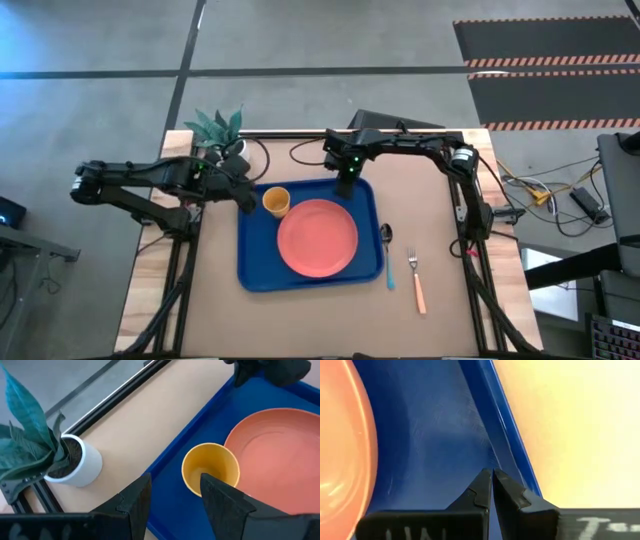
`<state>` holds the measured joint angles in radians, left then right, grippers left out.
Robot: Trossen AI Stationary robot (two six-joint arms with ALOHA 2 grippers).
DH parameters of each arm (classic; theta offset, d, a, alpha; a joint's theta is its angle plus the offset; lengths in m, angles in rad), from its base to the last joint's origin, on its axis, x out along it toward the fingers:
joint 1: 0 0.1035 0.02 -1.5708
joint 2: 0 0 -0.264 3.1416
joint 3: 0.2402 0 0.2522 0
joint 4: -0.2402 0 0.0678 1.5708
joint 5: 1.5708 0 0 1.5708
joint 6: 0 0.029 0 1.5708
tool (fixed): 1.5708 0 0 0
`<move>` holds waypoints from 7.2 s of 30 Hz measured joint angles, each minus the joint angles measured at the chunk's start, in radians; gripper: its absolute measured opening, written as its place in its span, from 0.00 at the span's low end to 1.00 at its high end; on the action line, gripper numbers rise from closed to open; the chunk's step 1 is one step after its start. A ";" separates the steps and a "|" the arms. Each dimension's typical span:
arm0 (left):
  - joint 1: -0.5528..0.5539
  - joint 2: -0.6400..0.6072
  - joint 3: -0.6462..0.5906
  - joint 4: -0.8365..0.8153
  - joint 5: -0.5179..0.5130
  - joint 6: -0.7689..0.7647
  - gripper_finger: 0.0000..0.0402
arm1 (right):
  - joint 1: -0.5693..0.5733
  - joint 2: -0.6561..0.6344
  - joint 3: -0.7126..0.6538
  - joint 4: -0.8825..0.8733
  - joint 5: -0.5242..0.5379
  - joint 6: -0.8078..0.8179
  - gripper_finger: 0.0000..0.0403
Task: Pick and place plate/cup/fork/spoon on tray
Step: Adjust the blue tray
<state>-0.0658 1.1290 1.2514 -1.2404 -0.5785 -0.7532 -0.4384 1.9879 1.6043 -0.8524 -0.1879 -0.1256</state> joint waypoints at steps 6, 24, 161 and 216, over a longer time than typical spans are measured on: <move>0.000 0.000 -0.025 -0.040 0.018 -0.052 0.38 | 0.021 -0.053 0.000 -0.004 -0.019 0.012 0.02; 0.004 -0.004 -0.411 0.087 0.061 -0.392 0.01 | 0.167 -0.640 0.001 0.085 -0.021 0.102 0.02; -0.484 0.062 -0.034 -0.121 -0.423 -0.734 0.00 | 0.233 -0.586 -0.287 0.874 -0.527 0.264 0.02; -0.484 0.064 -0.080 -0.058 -0.382 -0.732 0.00 | 0.260 -0.588 -0.211 0.961 -0.586 0.332 0.02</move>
<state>-0.5499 1.1927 1.1717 -1.2980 -0.9604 -1.4853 -0.1787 1.4002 1.3929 0.1088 -0.7743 0.2068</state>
